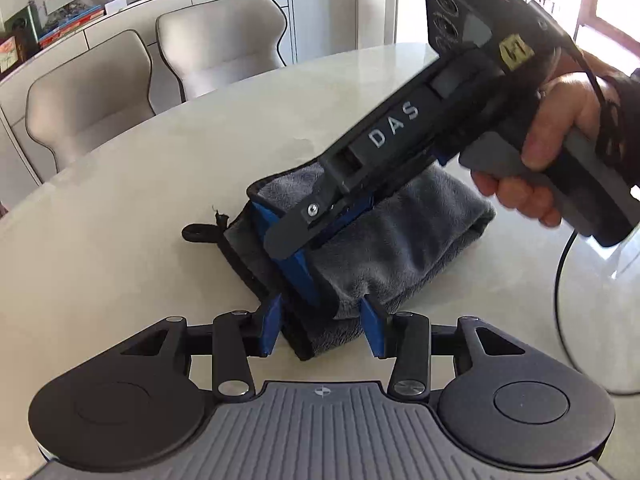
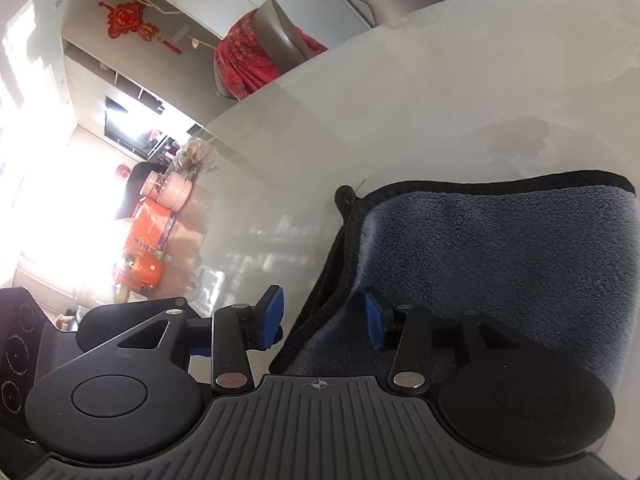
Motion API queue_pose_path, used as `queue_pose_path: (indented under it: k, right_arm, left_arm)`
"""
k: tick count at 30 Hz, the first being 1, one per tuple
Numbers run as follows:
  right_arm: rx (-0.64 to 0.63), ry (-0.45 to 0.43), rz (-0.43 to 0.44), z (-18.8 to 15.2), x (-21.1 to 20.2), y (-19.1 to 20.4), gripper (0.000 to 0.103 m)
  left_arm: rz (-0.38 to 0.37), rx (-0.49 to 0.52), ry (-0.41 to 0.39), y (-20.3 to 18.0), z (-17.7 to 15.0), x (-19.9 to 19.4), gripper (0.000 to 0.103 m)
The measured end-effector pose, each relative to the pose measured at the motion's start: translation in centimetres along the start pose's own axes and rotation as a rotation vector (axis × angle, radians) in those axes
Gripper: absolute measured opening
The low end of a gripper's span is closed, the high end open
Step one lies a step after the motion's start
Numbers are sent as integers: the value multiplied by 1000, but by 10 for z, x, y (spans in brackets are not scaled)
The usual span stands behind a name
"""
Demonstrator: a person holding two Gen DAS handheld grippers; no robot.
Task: Fold towel
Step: 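Lay the lifted end onto the strip beside the left gripper with the right gripper, then open the right gripper and withdraw it while the left gripper holds the strip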
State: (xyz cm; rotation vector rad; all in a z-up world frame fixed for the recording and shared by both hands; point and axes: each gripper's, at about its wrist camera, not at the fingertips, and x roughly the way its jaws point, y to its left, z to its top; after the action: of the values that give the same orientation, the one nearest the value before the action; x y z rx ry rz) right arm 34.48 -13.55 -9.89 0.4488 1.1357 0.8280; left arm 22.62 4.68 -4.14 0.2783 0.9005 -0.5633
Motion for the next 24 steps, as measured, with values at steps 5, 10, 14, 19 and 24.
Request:
queue_pose_path:
  k: [5,10,14,19,24]
  right_arm:
    - [69,-30,37,1,-8,-11,50]
    - [84,-57,23,-4,-18,-20,51]
    - [81,-70,4,-9,-26,-24,51]
    - [66,-70,-9,-16,-35,-30,52]
    - [61,-74,-14,-21,-35,-31,52]
  left_arm:
    - [-43,0,35,-3,8,9,49]
    - [-64,-88,83,6,13,23,48]
    - [-119,-233,81,22,16,25,36]
    - [-168,-384,96,39,13,24,38]
    - [-217,-528,98,60,7,26,40]
